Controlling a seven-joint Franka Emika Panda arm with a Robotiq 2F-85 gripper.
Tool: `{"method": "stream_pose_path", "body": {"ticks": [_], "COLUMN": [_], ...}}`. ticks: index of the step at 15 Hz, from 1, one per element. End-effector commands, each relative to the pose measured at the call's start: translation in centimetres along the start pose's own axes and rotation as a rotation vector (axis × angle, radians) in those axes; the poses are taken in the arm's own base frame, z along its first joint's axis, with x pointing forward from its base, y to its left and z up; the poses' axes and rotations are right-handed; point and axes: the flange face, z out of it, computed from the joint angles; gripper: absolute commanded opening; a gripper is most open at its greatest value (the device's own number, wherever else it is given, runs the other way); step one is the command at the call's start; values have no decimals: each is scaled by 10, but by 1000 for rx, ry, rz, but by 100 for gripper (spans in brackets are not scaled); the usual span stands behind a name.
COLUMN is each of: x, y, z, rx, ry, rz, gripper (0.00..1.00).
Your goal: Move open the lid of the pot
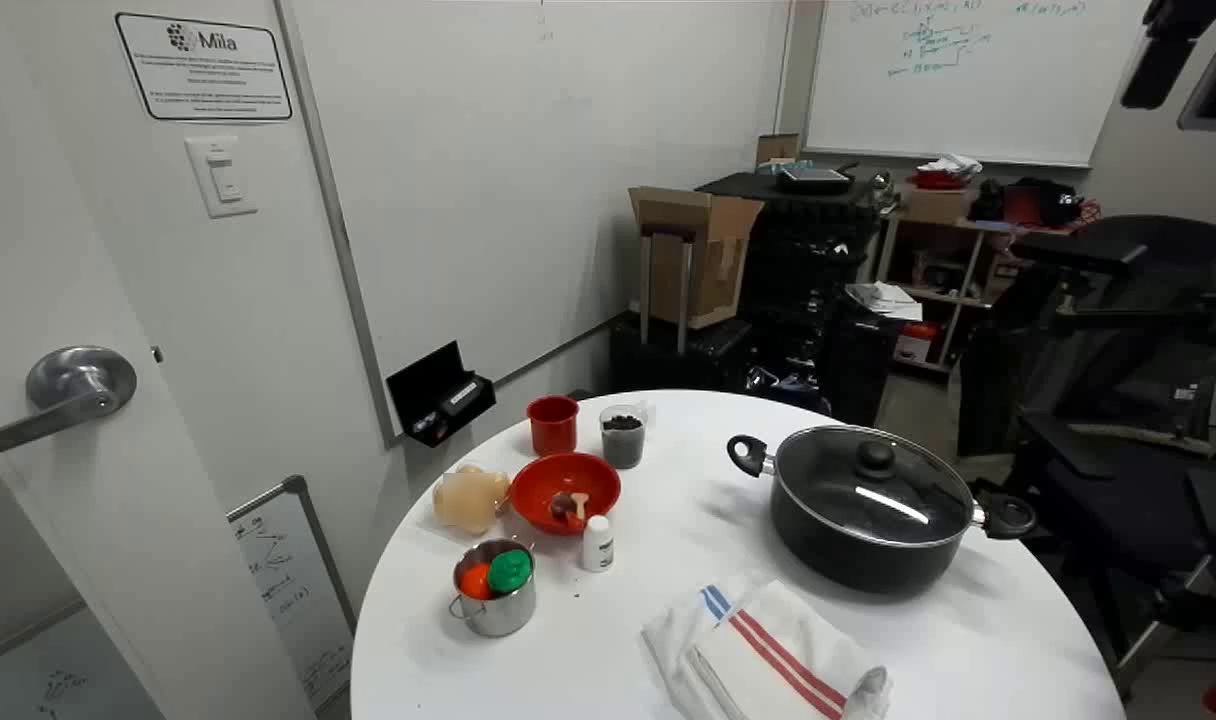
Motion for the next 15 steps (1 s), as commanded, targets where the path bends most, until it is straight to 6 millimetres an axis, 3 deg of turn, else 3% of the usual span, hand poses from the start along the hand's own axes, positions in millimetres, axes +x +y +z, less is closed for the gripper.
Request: {"method": "stream_pose_path", "body": {"ticks": [1, 9, 15], "x": [0, 3, 28], "y": [0, 3, 39], "z": [-1, 2, 45], "rx": [0, 8, 81], "ry": [-1, -9, -79], "rz": [0, -1, 40], "gripper": [100, 100, 100]}}
